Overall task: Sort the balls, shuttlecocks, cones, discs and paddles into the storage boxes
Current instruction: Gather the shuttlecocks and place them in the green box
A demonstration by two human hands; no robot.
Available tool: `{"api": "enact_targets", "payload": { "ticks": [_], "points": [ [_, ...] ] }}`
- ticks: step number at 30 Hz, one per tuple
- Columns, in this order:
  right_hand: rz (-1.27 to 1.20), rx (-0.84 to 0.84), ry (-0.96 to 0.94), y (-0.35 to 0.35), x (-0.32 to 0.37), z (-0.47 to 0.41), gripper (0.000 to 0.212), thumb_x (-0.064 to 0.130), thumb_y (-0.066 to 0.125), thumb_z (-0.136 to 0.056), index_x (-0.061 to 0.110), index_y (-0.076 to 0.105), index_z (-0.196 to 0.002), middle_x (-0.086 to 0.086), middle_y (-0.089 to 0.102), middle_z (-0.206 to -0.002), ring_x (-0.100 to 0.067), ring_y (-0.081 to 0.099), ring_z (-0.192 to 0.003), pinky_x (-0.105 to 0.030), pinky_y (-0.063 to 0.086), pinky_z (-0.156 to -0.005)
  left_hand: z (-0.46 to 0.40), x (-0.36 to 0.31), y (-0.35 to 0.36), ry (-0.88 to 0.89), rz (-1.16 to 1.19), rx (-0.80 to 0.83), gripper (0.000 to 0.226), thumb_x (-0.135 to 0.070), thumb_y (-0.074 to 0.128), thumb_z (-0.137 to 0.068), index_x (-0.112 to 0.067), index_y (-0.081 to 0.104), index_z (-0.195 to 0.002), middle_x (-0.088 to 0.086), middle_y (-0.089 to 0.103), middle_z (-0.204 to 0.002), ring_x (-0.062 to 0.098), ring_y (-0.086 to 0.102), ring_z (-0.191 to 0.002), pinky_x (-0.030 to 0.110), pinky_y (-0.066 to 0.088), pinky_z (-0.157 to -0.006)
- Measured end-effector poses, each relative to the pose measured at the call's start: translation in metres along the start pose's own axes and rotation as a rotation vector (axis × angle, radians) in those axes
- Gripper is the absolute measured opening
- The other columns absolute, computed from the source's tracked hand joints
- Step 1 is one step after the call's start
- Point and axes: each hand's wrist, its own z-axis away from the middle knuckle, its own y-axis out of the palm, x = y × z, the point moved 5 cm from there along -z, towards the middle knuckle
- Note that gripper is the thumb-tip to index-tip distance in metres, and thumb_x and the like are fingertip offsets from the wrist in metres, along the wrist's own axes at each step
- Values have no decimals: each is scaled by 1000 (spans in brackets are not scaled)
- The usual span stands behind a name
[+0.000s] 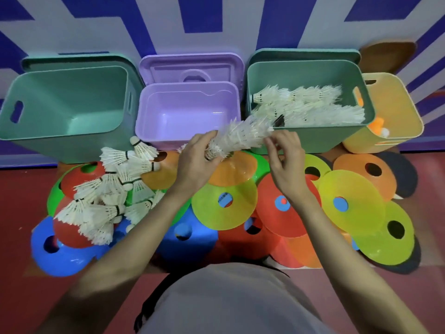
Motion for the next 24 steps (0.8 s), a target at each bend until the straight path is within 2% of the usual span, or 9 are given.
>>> {"api": "enact_targets", "payload": {
  "ticks": [3, 5, 8, 10, 13, 16, 19, 22, 24],
  "points": [
    [-7, -45, 46, -20, -24, -17, 18, 10, 52, -96, 6, 58, -79, -1, 53, -77, -20, 44, -78, -23, 33, -73, -29, -25, 14, 39, -46, 15, 57, -17, 76, -79, -16, 57, -133, 6, 58, -117, 22, 59, -104, 30, 47, -91],
    [6, -71, 71, -33, -41, -30, 19, 11, 52, -95, 6, 58, -78, -5, 56, -76, -21, 45, -78, -26, 34, -72, -49, -43, 22, 69, -86, 27, 54, -17, 74, -80, -17, 58, -132, 6, 56, -117, 21, 58, -103, 25, 44, -87],
    [25, -95, 86, -50, -68, -52, 20, 13, 52, -95, 5, 61, -79, -7, 60, -78, -23, 48, -81, -35, 42, -72, -78, -67, 39, 115, -101, 44, 51, -18, 73, -80, -17, 60, -129, 7, 55, -114, 23, 59, -97, 36, 48, -87],
    [49, -99, 83, -61, -83, -69, 20, 16, 52, -95, 5, 61, -82, -6, 61, -79, -25, 50, -82, -42, 44, -71, -96, -78, 53, 134, -112, 65, 51, -18, 74, -80, -16, 60, -129, 5, 55, -111, 24, 58, -98, 37, 49, -87],
    [53, -127, 97, -74, -103, -95, 15, 18, 52, -94, 6, 61, -98, -1, 58, -82, -27, 55, -82, -44, 47, -71, -123, -92, 74, 147, -136, 101, 53, -16, 75, -78, -16, 60, -129, 5, 55, -110, 24, 56, -101, 33, 46, -87],
    [13, -153, 122, -83, -119, -118, 29, 18, 53, -92, 10, 52, -120, -3, 62, -84, -22, 59, -82, -41, 51, -74, -149, -100, 95, 134, -158, 156, 52, -12, 74, -79, -15, 59, -129, 10, 57, -117, 27, 56, -103, 34, 45, -88],
    [43, -101, 145, -79, -137, -133, 37, 16, 54, -91, 14, 48, -127, -4, 63, -84, -19, 60, -80, -41, 51, -75, -169, -101, 113, 99, -235, 209, 51, -6, 70, -81, -14, 57, -130, 12, 57, -123, 28, 55, -107, 31, 40, -89],
    [85, -16, 158, -69, -156, -142, 33, 16, 55, -91, 14, 54, -124, -4, 63, -85, -23, 60, -80, -47, 50, -76, -180, -98, 126, 84, -300, 271, 47, 3, 63, -80, -8, 57, -126, 16, 57, -121, 30, 53, -109, 25, 36, -82],
    [107, 40, 148, -61, -166, -147, 30, 14, 55, -90, 13, 57, -120, -4, 63, -84, -24, 59, -80, -47, 50, -76, -185, -94, 134, 63, -323, 335, 43, 4, 61, -79, -3, 58, -121, 20, 55, -117, 32, 52, -108, 28, 37, -81]
  ]
}}
